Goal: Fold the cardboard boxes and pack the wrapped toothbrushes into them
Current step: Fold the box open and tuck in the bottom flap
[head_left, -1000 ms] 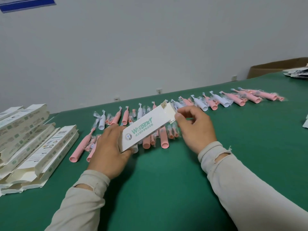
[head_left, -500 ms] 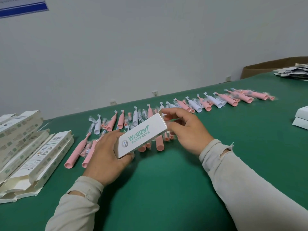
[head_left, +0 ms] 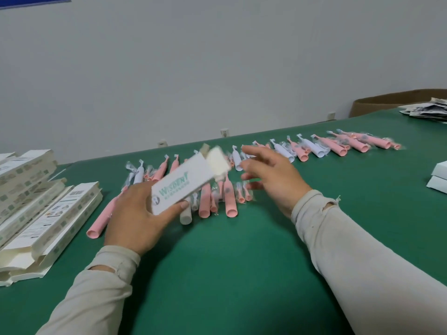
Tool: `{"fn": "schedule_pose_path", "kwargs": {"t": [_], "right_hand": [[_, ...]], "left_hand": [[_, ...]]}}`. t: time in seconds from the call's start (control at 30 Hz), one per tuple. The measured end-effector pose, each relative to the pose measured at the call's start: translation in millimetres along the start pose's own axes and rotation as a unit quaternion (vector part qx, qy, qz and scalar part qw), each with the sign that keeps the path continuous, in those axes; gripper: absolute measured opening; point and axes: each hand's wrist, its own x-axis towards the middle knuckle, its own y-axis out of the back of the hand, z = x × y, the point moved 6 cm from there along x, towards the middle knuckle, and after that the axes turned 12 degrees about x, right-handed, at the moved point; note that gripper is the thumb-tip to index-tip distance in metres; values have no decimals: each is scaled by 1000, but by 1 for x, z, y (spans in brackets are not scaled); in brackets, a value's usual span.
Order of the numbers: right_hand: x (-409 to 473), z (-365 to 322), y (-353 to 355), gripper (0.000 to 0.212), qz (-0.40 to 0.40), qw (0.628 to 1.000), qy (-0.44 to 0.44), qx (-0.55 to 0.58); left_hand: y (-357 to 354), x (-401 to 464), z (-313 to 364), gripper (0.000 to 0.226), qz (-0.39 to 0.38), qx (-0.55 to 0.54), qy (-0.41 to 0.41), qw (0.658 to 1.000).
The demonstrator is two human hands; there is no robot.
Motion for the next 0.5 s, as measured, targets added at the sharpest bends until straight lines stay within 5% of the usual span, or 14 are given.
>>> {"fn": "schedule_pose_path", "kwargs": {"t": [0.07, 0.13, 0.23, 0.37, 0.5], "right_hand": [[1, 6, 29, 25, 135, 982, 26, -125], [-2, 21, 39, 21, 175, 957, 13, -232], [-1, 31, 15, 22, 106, 931, 19, -350], [7, 36, -38, 40, -57, 849, 76, -520], [8, 54, -40, 46, -138, 804, -33, -578]], "left_hand": [[2, 0, -12, 67, 52, 17, 51, 997], [2, -1, -17, 70, 71, 41, 79, 993], [2, 0, -14, 68, 83, 57, 81, 992], [-1, -2, -7, 57, 76, 53, 70, 993], [-2, -3, -6, 61, 65, 57, 66, 994]]}}
